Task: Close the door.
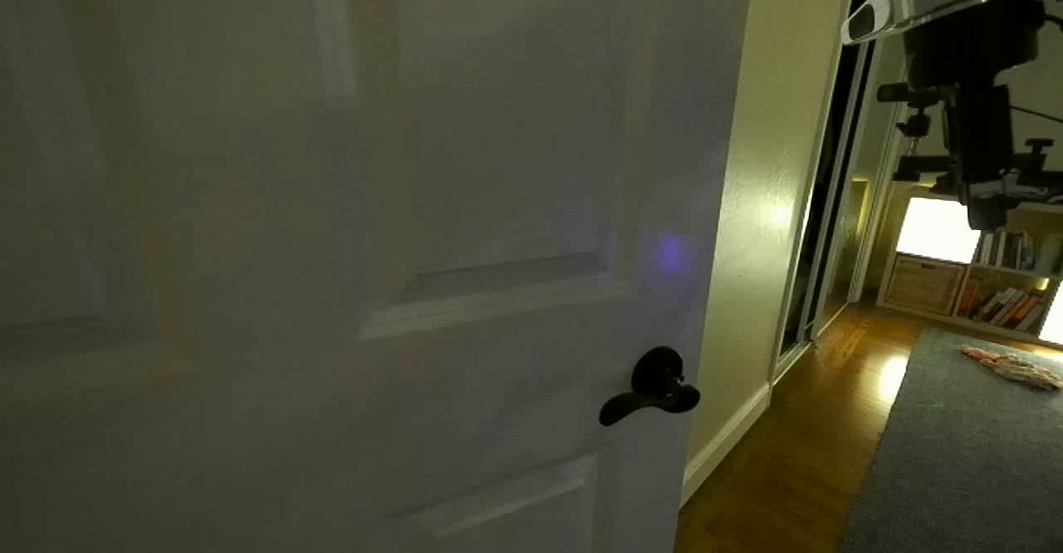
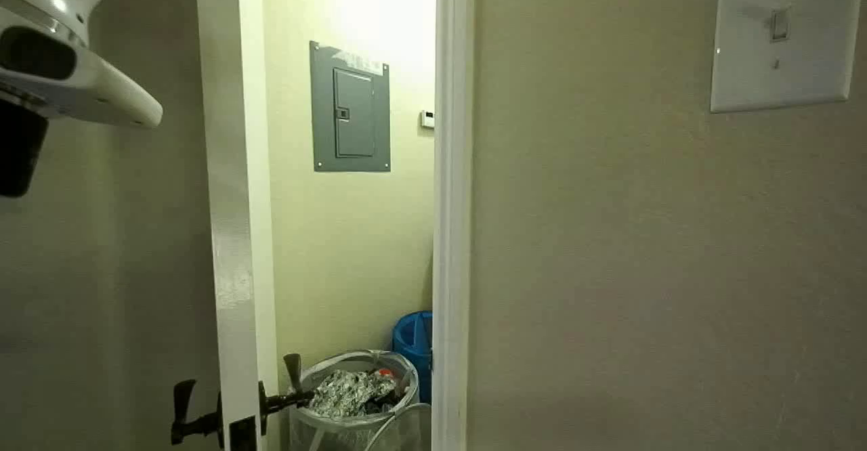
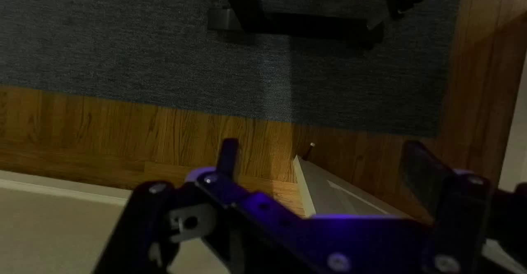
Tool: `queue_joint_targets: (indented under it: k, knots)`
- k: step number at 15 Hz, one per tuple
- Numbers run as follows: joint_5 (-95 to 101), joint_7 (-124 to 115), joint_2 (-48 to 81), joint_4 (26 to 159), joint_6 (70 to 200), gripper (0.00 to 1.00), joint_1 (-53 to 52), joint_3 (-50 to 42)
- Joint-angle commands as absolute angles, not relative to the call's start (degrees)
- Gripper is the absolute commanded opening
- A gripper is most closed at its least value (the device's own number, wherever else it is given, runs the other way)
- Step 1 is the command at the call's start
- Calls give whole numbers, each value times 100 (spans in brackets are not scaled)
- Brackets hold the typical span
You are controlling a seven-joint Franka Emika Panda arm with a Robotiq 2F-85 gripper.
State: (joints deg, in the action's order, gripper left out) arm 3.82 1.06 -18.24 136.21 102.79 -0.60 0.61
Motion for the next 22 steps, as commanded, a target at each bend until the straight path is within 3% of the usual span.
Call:
queue_joint_targets:
  k: [1,7,22]
  knots:
    - [381,105,-1822,13614,10272,100,-61,61]
    - [355,110,-1875,13681,10410,100,-68,56]
    - [-7,-1920,-2422,14232,13459,100,-227,893]
